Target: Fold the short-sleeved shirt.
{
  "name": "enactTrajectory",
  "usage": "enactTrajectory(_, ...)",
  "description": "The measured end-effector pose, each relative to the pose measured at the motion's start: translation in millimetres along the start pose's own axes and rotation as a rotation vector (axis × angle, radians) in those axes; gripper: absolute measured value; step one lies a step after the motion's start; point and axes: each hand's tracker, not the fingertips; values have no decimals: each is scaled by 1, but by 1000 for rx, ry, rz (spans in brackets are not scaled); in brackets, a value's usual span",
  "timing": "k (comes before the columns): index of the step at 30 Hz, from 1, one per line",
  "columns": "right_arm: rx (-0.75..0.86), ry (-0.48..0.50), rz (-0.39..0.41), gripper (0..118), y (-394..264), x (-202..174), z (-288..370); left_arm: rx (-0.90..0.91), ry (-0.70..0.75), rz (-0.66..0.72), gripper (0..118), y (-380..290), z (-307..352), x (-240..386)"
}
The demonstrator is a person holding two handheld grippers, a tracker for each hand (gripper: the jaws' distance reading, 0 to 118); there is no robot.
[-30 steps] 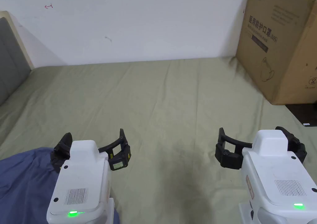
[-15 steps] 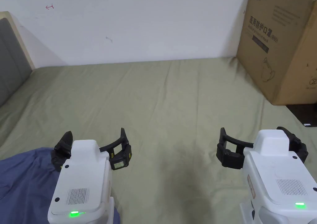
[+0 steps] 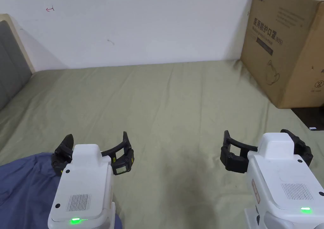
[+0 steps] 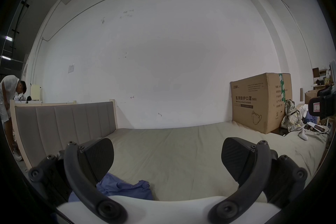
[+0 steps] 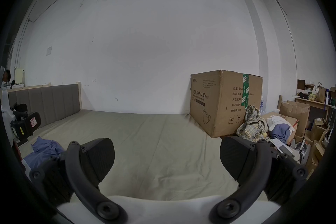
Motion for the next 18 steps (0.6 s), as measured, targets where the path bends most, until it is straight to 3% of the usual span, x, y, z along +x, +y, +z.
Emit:
enactTrajectory(1,-4,-1,1,103,0,0,0,-4,0,8,114,1,0,0)
enactTrajectory(2,-8,-1,0,81,1,0,0,-12,-11,21,99,2,0,-1)
enactTrajectory(4,-9,10,-12,19,2,0,1,-19,-33,51,50,4,1,-2)
enactTrajectory(5,-7,12,-14,0,2,0,1,-27,-27,53,18,5,0,-1)
enactTrajectory(6,-8,13,-11,0,3,0,1,-36,-21,53,6,5,-1,0)
enactTrajectory(8,-10,19,6,0,4,-1,-1,-51,-24,54,0,6,-2,0)
enactTrajectory(18,-15,88,-11,0,4,-21,-13,-71,21,65,0,4,5,-23)
